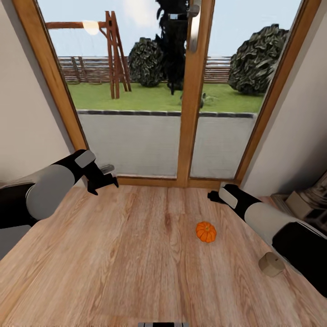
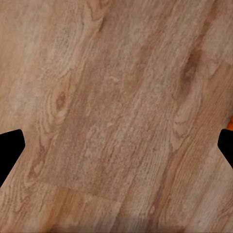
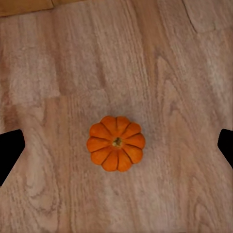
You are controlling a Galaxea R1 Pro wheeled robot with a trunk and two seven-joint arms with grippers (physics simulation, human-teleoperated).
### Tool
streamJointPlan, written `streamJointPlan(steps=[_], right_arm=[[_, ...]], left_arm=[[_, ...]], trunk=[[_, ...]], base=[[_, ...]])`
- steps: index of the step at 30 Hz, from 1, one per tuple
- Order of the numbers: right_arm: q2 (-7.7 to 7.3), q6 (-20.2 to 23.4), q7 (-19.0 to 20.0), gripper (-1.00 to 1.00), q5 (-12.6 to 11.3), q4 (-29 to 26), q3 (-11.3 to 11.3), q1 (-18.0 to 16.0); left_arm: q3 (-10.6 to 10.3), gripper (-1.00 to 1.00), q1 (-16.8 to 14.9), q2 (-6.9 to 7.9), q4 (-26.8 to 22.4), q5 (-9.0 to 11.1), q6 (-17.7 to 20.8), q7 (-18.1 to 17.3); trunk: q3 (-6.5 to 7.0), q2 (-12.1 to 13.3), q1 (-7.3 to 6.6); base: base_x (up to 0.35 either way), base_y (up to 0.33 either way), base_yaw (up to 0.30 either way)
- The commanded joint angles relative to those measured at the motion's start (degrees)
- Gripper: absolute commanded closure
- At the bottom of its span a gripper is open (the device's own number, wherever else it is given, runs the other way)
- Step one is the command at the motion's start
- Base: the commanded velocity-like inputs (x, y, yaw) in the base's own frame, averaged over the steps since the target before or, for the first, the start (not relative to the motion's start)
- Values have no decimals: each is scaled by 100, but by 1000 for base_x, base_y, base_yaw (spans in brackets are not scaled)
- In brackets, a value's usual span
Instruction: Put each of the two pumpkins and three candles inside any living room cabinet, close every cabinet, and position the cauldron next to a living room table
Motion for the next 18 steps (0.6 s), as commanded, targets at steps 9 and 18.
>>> streamJointPlan(steps=[9,18], right_arm=[[-6,-283,-41,-100,-52,-17,42,2],[-6,-286,-41,-100,-46,-22,39,7]], left_arm=[[62,-100,-2,-6,-11,26,18,60],[81,-100,-2,-5,-8,26,10,55]], trunk=[[-205,-15,22],[-404,-27,45]], base=[[0,0,0],[0,0,0]])
